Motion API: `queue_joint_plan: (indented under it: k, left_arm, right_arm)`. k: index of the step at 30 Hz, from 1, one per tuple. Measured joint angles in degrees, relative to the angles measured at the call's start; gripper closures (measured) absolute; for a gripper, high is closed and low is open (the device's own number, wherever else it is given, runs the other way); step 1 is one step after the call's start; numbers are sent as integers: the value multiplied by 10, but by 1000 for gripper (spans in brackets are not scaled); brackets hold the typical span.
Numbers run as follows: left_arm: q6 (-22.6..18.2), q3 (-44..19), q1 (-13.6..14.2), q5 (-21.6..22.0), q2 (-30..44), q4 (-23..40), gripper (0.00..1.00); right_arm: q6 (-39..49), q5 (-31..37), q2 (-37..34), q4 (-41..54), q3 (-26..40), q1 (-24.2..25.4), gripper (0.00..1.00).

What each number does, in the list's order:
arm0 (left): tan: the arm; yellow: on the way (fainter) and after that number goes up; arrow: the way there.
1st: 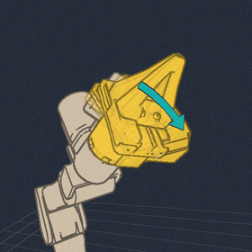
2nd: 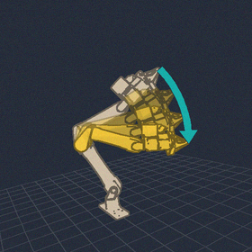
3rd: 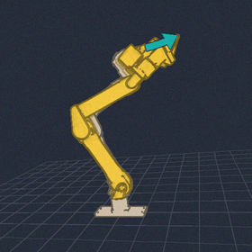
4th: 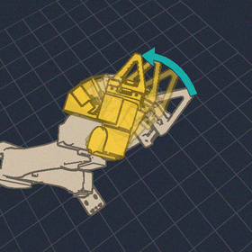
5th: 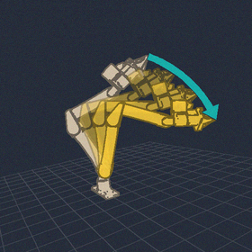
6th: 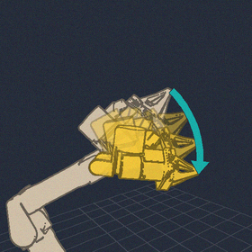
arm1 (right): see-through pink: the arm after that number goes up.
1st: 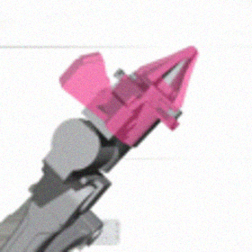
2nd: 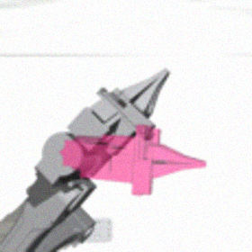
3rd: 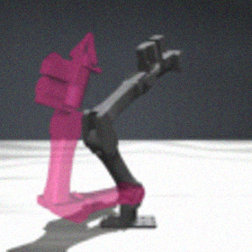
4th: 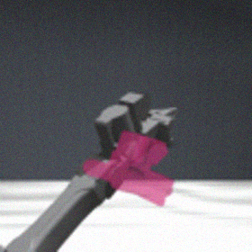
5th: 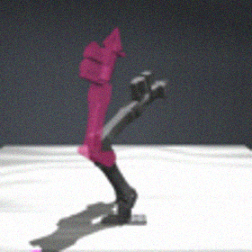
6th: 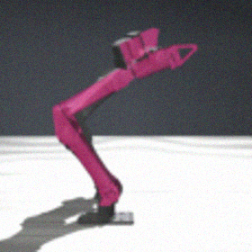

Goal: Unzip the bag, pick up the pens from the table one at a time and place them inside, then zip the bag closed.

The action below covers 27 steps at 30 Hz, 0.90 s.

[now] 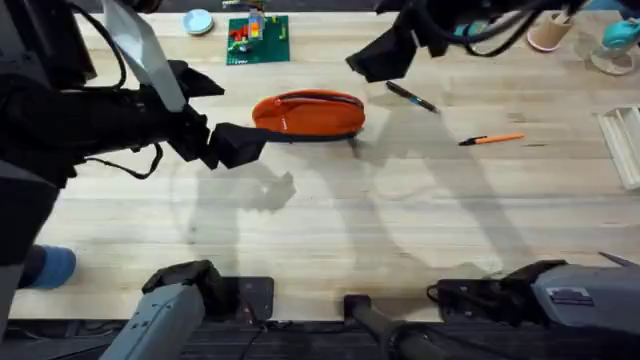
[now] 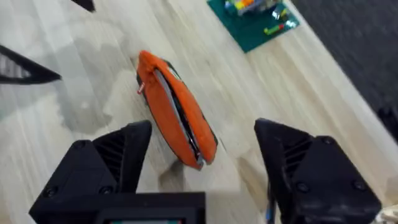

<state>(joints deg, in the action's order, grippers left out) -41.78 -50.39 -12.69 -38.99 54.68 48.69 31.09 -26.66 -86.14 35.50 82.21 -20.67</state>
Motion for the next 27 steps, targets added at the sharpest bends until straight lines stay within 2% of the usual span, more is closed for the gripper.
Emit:
queue_joint_plan:
  k: [6, 15, 27]
  left_arm:
    - [0, 0, 0, 0, 0, 0, 7]
    - [0, 0, 0, 0, 0, 0, 8]
    - [0, 0, 0, 0, 0, 0, 8]
  right_arm:
    - [15, 19, -71, 50, 52, -22, 7]
    - [54, 53, -159, 164, 168, -62, 7]
    - [63, 77, -176, 170, 175, -72, 6]
